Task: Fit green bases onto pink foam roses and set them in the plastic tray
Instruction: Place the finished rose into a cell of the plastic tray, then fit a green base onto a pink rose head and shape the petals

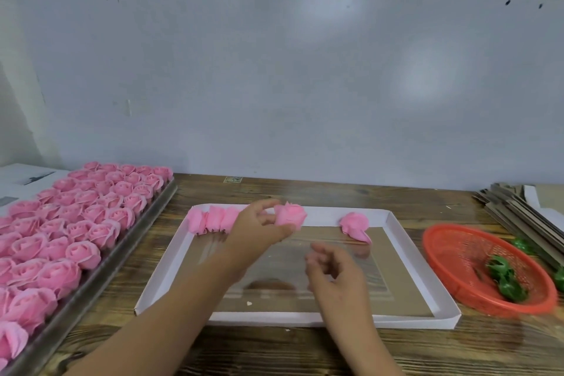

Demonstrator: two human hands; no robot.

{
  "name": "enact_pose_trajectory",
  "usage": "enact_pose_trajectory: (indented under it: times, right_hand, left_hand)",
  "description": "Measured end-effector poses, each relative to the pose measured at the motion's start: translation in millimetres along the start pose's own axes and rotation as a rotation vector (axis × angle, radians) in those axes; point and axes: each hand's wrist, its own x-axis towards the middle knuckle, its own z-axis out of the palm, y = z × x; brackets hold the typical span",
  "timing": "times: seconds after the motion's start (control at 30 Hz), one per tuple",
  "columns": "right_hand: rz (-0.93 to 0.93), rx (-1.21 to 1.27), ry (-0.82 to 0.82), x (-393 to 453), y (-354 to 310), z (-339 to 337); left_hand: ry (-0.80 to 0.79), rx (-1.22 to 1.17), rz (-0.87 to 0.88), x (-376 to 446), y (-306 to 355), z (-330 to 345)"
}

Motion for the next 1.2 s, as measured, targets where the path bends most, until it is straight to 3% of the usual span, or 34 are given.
enact_pose_trajectory:
  times: [0.1,0.27,0.47,0.6,0.87,0.97,1.1,1.2]
  right_hand:
    - [0.093,0.145,0.014,4.2,-4.5,-3.0]
    - [0.06,0.262,-0.096,0.1,-12.3,-3.0]
    - [-0.002,0.183,-0.093,-2.9,-12.6,0.2]
    - [0.019,0.127,-0.081,-0.4,-10.2,-6.5]
    - [0.212,0.484,-0.481,-1.6,-15.7,-10.8]
    - [0.283,0.619,-0.532,-4.8,-16.5,-8.9]
    - [0.378,0.86,-0.538,-4.4,-19.5,-9.2]
    - [0.413,0.895,-0.531,-3.3,-20.3,-9.8]
  left_hand:
    - [-0.017,0.02,0.077,-31.1,2.3,3.6]
    - [0.062,0.138,0.238,-59.1,0.0,20.5]
    - [0.118,0.296,0.38,-66.6,-12.7,30.0]
    - [-0.036,0.179,0.255,-70.3,-12.3,24.0]
    - [-0.387,-0.119,0.104,-74.9,2.1,0.9]
    - [-0.406,-0.177,0.033,-78.4,0.1,2.8]
    - [-0.461,-0.277,0.089,-80.2,3.2,7.7]
    - [-0.444,-0.287,0.079,-80.8,4.9,8.8]
